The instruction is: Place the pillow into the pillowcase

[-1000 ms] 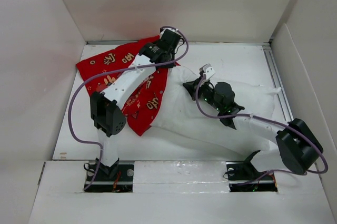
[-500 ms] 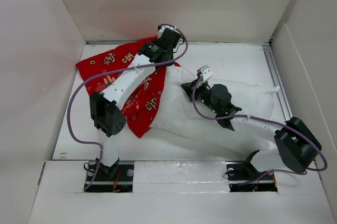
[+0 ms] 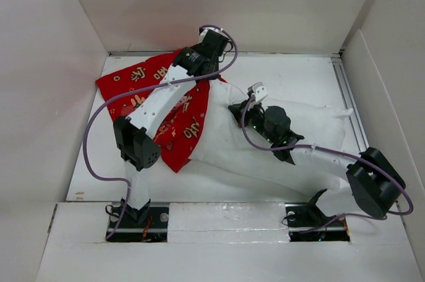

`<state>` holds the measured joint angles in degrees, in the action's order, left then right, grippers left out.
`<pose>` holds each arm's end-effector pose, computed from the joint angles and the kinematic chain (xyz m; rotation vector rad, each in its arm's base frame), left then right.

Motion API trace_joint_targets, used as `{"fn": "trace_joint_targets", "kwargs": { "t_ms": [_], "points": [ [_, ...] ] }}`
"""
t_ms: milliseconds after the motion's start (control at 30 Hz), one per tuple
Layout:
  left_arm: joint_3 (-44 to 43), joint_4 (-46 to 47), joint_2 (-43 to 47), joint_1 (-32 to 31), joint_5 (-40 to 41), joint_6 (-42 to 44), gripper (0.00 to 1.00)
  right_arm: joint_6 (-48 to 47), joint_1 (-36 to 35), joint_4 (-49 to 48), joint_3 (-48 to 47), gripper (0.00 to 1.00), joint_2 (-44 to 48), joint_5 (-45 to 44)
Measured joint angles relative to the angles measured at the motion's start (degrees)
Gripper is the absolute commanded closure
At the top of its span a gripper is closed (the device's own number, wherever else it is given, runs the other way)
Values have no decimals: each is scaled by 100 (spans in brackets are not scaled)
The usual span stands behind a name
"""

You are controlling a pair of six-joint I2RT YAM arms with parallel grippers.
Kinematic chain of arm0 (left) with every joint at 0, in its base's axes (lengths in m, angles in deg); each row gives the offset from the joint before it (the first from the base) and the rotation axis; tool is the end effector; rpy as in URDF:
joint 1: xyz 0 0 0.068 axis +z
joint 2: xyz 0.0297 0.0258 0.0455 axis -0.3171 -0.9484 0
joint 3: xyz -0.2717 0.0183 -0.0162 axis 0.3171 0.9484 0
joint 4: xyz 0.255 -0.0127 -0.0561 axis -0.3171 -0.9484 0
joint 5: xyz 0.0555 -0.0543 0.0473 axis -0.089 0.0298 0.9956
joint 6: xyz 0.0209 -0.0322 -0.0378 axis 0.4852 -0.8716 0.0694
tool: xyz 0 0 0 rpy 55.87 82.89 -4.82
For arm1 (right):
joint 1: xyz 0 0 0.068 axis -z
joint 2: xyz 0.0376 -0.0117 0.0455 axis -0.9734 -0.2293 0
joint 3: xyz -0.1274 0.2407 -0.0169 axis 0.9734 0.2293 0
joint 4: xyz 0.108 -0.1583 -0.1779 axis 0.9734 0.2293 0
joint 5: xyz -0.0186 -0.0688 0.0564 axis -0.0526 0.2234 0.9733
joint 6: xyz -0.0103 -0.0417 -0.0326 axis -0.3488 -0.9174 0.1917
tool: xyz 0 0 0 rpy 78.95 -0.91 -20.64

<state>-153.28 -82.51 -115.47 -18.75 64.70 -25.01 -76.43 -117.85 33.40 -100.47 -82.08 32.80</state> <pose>0.3506 -0.2494 0.3971 0.0723 2.1990 -0.1426 0.2280 0.1985 0.2564 -0.4718 1.5698 0.6421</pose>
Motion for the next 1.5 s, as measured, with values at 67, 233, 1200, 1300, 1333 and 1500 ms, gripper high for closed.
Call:
{"fn": "trace_joint_targets", "kwargs": {
  "t_ms": [67, 233, 1200, 1300, 1333, 1500],
  "points": [
    [-240, -98, -37, -63, -144, 59, 85, 2, 0, 107, -114, 100, -7, -17],
    [-1394, -240, -367, -573, -367, 304, 85, 9, -31, 649, -404, 100, 111, -219],
    [-905, 407, 551, -979, -2868, 258, 100, 761, 74, 1368, 120, 100, 2041, -1388],
    [-566, 570, 975, -981, -3152, 229, 100, 831, 92, 1373, 107, 100, 2330, -1711],
    [-529, 612, 1056, -984, -3235, 223, 100, 839, 92, 1416, 72, 100, 2420, -1829],
    [-584, 658, 1126, -1019, -3187, 232, 100, 898, 92, 1593, -66, 100, 2924, -2199]
  ]
}}
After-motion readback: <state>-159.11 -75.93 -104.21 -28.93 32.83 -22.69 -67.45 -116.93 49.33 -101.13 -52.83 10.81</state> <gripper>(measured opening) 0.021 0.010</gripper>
